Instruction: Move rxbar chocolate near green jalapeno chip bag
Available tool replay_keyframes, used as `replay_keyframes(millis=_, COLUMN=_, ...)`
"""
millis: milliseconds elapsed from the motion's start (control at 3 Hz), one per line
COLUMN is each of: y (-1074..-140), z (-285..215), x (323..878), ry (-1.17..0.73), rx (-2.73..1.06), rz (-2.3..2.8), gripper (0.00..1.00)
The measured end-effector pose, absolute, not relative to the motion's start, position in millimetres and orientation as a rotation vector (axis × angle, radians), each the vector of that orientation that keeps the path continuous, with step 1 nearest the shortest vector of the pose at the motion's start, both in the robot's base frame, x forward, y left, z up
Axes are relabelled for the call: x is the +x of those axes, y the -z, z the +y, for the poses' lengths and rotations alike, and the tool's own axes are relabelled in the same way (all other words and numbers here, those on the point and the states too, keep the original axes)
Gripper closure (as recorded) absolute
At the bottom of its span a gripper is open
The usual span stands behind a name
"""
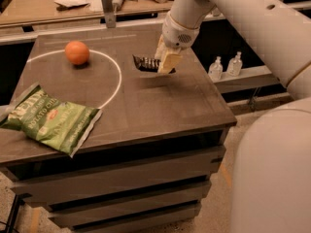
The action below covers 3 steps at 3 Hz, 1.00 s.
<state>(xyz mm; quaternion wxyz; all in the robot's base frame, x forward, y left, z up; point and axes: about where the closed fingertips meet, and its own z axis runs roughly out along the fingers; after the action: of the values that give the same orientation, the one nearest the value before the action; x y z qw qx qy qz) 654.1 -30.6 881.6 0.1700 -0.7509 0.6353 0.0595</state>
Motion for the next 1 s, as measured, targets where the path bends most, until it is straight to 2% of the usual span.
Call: replay_keyframes(millis=1000, y=-898.5, z=39.8, x=589.4, ry=-0.165, rx=-2.185, rz=1.784, gripper=1.0)
